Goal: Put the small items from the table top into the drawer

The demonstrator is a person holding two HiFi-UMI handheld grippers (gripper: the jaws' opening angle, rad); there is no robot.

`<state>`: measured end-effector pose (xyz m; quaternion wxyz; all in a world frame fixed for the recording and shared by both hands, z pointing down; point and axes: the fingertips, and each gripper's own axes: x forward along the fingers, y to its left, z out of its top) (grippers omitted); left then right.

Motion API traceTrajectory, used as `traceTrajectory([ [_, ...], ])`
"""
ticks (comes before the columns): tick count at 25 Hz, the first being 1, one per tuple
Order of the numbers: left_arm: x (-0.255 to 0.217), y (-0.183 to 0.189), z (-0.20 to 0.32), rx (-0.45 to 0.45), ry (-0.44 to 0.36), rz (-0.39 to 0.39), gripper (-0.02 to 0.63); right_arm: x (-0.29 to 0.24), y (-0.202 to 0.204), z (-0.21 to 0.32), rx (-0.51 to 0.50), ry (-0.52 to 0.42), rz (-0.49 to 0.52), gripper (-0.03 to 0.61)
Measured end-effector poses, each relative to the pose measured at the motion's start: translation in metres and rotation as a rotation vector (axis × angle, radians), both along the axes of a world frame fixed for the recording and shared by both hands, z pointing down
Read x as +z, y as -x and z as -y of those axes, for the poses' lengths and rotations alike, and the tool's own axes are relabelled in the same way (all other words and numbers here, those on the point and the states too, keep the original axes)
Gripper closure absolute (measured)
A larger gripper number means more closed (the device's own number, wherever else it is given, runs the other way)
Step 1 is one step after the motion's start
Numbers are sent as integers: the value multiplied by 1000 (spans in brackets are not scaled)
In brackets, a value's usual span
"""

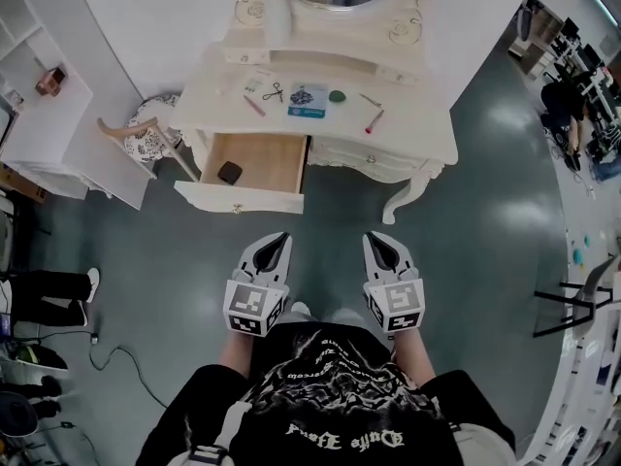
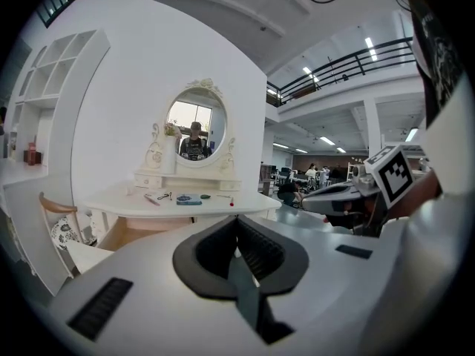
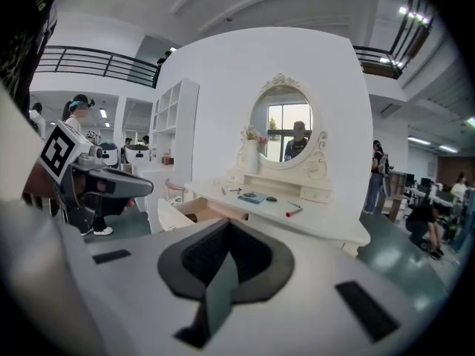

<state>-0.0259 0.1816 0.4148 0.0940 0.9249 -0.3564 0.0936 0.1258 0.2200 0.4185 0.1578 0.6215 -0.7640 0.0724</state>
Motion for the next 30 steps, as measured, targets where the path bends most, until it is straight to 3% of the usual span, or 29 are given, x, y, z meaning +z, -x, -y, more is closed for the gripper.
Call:
traceTrajectory([
  [14, 5, -2, 14, 42, 27, -7, 598, 8, 1, 9, 39, 39, 26, 568],
  [30, 18, -12, 81, -82, 56, 9, 598, 10, -37, 94, -40, 32, 2, 568],
])
